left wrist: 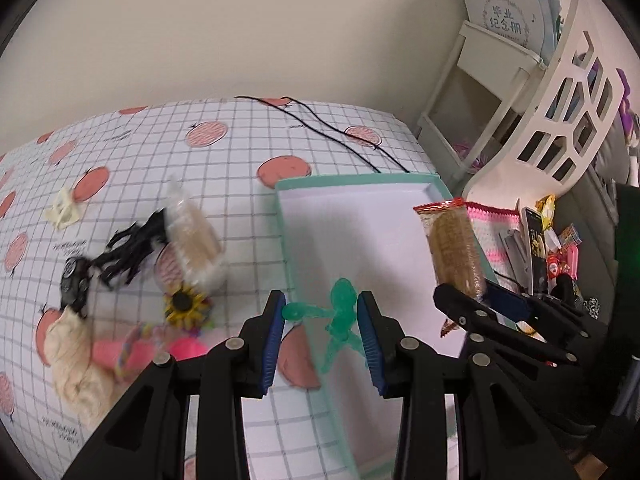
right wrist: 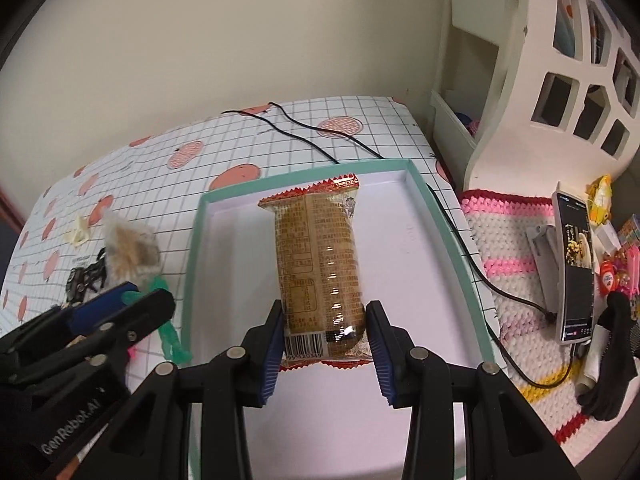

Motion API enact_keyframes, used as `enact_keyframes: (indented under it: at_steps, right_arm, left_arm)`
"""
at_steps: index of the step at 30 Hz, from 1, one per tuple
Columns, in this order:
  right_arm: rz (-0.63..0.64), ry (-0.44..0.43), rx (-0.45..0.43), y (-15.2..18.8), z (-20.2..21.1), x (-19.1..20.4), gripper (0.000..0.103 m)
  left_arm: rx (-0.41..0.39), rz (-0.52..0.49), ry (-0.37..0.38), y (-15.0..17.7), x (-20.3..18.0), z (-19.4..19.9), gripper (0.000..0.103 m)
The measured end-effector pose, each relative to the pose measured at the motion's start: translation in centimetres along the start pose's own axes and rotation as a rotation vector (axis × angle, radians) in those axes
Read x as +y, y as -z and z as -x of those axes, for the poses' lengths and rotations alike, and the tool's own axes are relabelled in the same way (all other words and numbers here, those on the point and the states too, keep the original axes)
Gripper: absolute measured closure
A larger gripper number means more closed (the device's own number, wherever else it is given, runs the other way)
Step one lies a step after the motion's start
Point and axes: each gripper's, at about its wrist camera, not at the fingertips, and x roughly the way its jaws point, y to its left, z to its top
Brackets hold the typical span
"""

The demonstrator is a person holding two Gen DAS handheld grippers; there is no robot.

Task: Organize objects
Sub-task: 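Carry both items over the teal-rimmed tray and open both grippers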

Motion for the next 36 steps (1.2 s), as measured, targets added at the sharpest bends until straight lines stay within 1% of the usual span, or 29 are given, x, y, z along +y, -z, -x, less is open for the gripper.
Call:
enact_keyframes:
  at_steps: [4, 7, 11, 16, 21, 25, 31, 33, 34, 36]
  right_arm:
    - [-0.014, 0.003, -0.001, -0.7, -1.1, -0.4, 0.061]
    - [0.003, 0.028, 0.009, -0.8, -2.4, -0.6, 0.061]
    - [-0.014, 0.043, 0.028, -1.0, -4.0, -1.2, 0.061]
    - [-0.041, 0.047, 0.044, -1.5, -5.6, -2.0, 0.061]
    - [-0.035, 0.052, 0.056, -1.7, -6.7, -2.2, 0.061]
    - [-0.018, 0.056, 0.067, -1.6, -7.3, -1.9, 0.061]
    - [-0.013, 0.045, 0.062, -1.5, -7.4, -1.8, 0.059]
    - [-0.009, 0.048, 0.060, -1.5, -7.3, -1.8, 0.056]
    - [-0.014, 0.046, 0.058, -1.5, -7.2, -1.8, 0.053]
    - [-0.024, 0.038, 0.055, -1.6, -7.0, -1.9, 0.052]
  left_arm:
    - [0.026, 0.004, 0.000, -0.9, -0.5, -2.0, 0.065]
    - [0.039, -0.006, -0.003, -1.4, -0.9, -3.3, 0.064]
    - [0.068, -0.043, -0.019, -1.2, -1.3, -5.2, 0.064]
    - [0.093, -0.047, -0.026, -1.4, -1.2, -7.0, 0.064]
    - [0.103, -0.034, -0.022, -1.9, -1.0, -7.9, 0.064]
    - [0.104, -0.044, -0.016, -2.2, -1.0, -8.5, 0.065]
    - [0.115, -0.042, 0.001, -2.3, -1.0, -9.0, 0.063]
    - [0.115, -0.040, 0.009, -2.2, -1.0, -8.9, 0.063]
    - [0.115, -0.038, 0.012, -2.3, -1.0, -8.9, 0.063]
    - [0.116, -0.035, 0.020, -2.3, -0.9, -8.7, 0.063]
